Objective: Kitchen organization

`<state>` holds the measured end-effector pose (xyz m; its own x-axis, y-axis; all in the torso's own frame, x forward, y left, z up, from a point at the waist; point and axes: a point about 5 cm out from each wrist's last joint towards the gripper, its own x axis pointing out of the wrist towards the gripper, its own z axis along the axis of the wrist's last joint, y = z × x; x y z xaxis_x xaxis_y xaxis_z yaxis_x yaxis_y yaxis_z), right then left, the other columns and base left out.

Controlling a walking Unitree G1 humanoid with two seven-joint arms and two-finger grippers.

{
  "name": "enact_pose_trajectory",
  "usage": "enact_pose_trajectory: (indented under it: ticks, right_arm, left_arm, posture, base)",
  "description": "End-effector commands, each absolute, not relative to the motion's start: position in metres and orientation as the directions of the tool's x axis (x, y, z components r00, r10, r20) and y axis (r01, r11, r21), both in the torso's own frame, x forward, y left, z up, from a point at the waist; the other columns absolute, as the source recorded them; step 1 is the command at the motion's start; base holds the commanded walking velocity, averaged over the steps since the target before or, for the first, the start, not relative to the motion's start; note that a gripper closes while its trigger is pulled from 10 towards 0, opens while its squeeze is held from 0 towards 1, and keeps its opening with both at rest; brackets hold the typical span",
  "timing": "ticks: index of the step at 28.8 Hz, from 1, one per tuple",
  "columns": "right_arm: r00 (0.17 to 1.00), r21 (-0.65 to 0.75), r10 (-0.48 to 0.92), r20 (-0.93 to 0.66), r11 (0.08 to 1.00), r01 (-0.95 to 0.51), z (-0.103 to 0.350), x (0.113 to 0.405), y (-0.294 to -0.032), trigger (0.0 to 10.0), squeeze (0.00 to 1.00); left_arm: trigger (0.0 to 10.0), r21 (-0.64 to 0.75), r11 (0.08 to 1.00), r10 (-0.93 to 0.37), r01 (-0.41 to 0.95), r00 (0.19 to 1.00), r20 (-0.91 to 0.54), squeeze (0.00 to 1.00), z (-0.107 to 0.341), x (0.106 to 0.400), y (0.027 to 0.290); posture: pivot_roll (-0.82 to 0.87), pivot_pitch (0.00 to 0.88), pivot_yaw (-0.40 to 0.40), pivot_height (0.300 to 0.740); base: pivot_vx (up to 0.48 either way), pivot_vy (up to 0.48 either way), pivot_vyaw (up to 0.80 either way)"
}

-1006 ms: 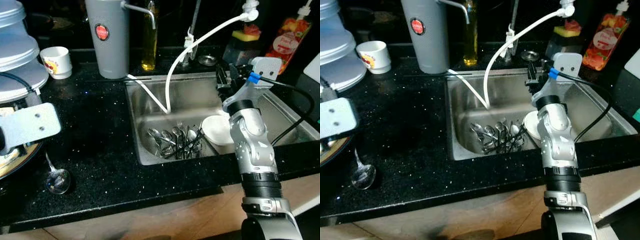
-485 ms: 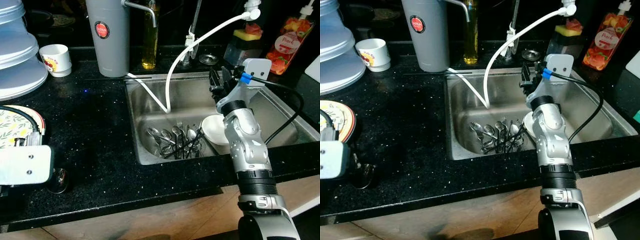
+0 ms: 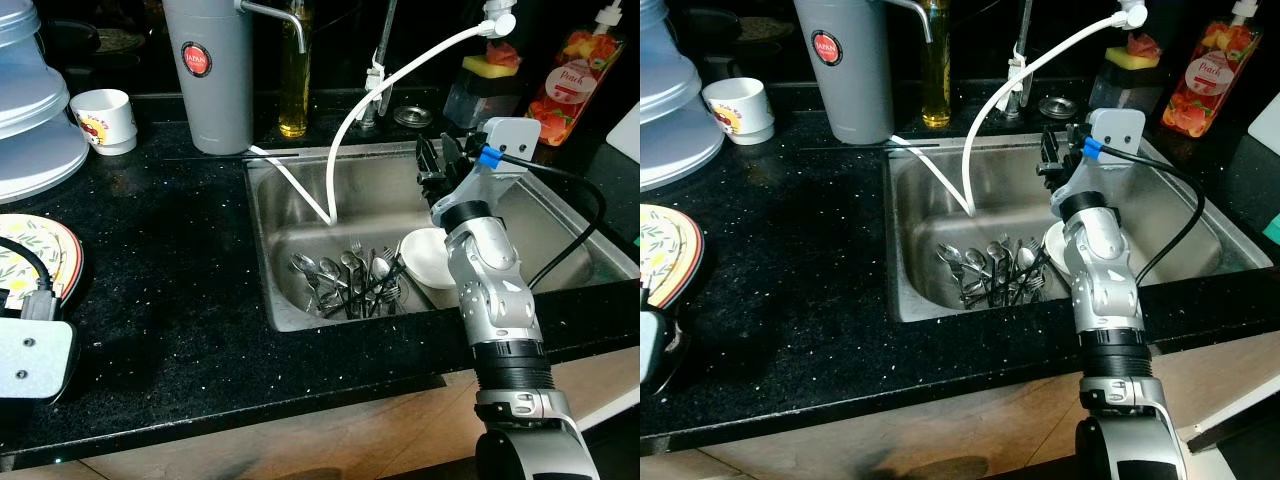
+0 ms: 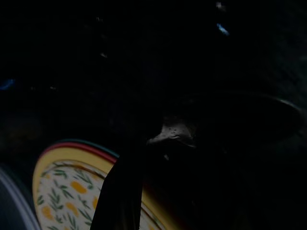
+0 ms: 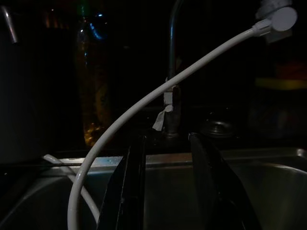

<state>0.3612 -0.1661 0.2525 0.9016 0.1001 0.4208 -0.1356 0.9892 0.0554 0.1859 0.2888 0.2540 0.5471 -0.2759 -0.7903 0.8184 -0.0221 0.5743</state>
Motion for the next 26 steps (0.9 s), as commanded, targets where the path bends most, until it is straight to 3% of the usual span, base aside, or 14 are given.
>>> enact_pose_trajectory:
  ticks: [1, 6, 13, 17, 19, 21, 26]
  right_arm:
    - [0.897, 0.054, 0.111, 0.427, 0.987, -0.148, 0.254, 0.362, -0.163, 10.0, 0.0]
    - [0.897, 0.05, 0.107, 0.43, 0.989, -0.142, 0.255, 0.361, -0.165, 10.0, 0.0]
    - [0.896, 0.049, 0.103, 0.432, 0.989, -0.138, 0.257, 0.361, -0.168, 10.0, 0.0]
    - [0.895, 0.048, 0.104, 0.434, 0.989, -0.138, 0.257, 0.362, -0.167, 10.0, 0.0]
    - [0.895, 0.05, 0.103, 0.434, 0.989, -0.139, 0.257, 0.362, -0.167, 10.0, 0.0]
    - [0.895, 0.05, 0.103, 0.434, 0.989, -0.139, 0.257, 0.362, -0.167, 10.0, 0.0]
    - [0.895, 0.051, 0.104, 0.433, 0.989, -0.139, 0.257, 0.361, -0.166, 10.0, 0.0]
  left_arm:
    - [10.0, 0.475, 0.023, -0.34, 0.88, 0.454, -0.824, 0.0, 0.216, 0.183, 0.28]
    - [10.0, 0.483, 0.098, -0.405, 0.87, 0.478, -0.78, 0.0, 0.186, 0.192, 0.265]
    - [10.0, 0.594, 0.225, -0.387, 0.772, 0.631, -0.673, 0.0, 0.171, 0.23, 0.255]
    - [10.0, 0.656, 0.292, -0.331, 0.696, 0.717, -0.613, 0.0, 0.169, 0.251, 0.255]
    - [10.0, 0.71, 0.415, -0.241, 0.569, 0.821, -0.517, 0.0, 0.17, 0.28, 0.256]
    - [10.0, 0.71, 0.415, -0.241, 0.569, 0.821, -0.517, 0.0, 0.17, 0.28, 0.256]
    - [10.0, 0.727, 0.553, -0.149, 0.407, 0.907, -0.394, 0.0, 0.181, 0.316, 0.252]
  posture:
    - [0.27, 0.07, -0.066, 0.74]
    - [0.25, 0.067, -0.077, 0.74]
    - [0.25, 0.064, -0.08, 0.74]
    - [0.25, 0.065, -0.079, 0.74]
    - [0.24, 0.066, -0.08, 0.74]
    - [0.24, 0.066, -0.08, 0.74]
    - [0.23, 0.066, -0.073, 0.74]
  base:
    - [0.0, 0.0, 0.0]
    - [0.0, 0.0, 0.0]
    - [0.0, 0.0, 0.0]
    - [0.0, 0.0, 0.0]
    - [0.0, 0.0, 0.0]
    - [0.0, 0.0, 0.0]
    - [0.0, 0.0, 0.0]
